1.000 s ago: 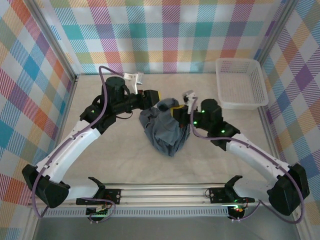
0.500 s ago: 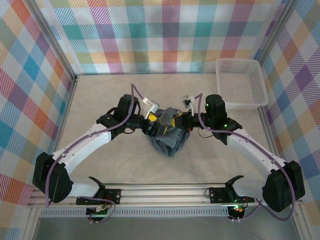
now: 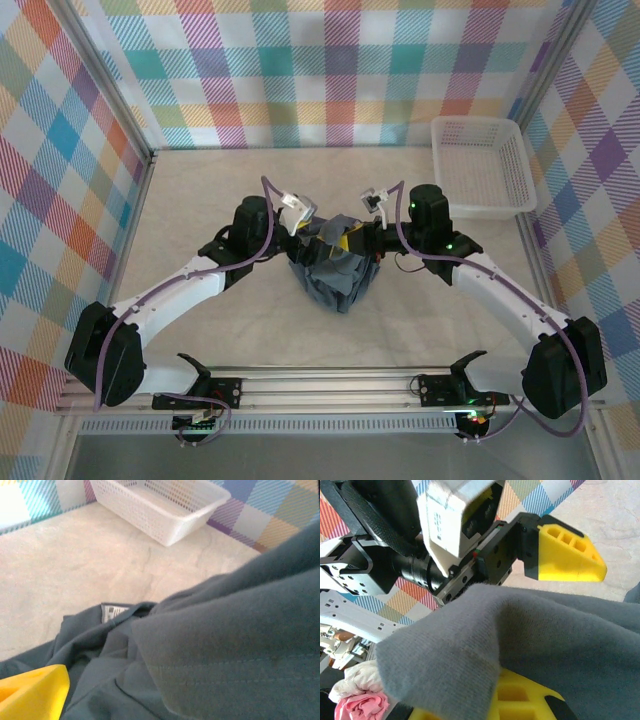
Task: Fold the inside-out t-shirt
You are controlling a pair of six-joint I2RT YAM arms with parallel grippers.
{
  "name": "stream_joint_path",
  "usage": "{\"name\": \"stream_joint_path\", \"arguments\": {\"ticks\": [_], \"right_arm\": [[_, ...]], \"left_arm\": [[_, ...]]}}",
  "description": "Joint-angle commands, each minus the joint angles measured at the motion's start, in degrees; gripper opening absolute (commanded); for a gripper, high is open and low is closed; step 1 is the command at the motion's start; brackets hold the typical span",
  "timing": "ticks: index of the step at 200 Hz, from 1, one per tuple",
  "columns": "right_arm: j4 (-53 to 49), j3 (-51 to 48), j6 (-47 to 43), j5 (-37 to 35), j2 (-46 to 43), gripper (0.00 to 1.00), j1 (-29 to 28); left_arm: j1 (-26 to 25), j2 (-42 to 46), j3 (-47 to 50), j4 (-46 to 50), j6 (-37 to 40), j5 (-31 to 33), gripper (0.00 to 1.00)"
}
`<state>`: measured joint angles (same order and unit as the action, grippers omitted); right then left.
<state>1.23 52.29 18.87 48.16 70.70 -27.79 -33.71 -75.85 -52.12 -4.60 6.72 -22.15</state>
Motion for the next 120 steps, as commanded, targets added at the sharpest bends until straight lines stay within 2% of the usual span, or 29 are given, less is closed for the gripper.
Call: {"name": "stream_joint_path", "arguments": {"ticks": [1,19,62,79,96,103,112,116,120], "right_arm": [[-0.3,1.4,-0.1,2.3,-0.4,0.0,0.2],[-0.3,1.4,-0.1,2.8,-0.5,0.0,0.3],[-1.0,1.6,-0.5,3.4,-0.6,0.0,0.2],[-0.8,1.6,-0.3,3.3,-0.7,0.0,0.2],[-0.5,1.6,0.0,2.6,-0.9,0.0,0.2],[-0.7,1.6,-0.1,1.5,-1.0,0.0,0.2],[-2.1,1.5,-0.5,-1.3,-1.3,0.0,0.3],[-3.1,1.5,-1.0,-2.8,-1.5,0.0,0.3],[-4.8,1.5,-1.5,-5.8,-1.7,0.0,0.3]], "left_arm": [[0.3,1.4,-1.9,-5.1,-1.1,0.5,0.86],[0.6,1.4,-2.1,-5.3,-1.6,0.6,0.77],[1.4,0.4,-3.5,-6.8,-3.6,-1.6,0.45],[1.4,-1.3,-4.5,-7.8,-5.3,-3.4,0.44],[1.3,-3.9,-5.4,-8.3,-7.1,-4.7,0.55],[1.3,-4.8,-5.6,-8.6,-7.7,-4.7,0.56],[1.4,-5.2,-6.0,-8.5,-8.5,-3.6,0.48],[1.6,-5.1,-6.2,-8.1,-9.1,-3.0,0.43],[1.8,-4.8,-6.8,-7.4,-9.9,-2.2,0.32]]}}
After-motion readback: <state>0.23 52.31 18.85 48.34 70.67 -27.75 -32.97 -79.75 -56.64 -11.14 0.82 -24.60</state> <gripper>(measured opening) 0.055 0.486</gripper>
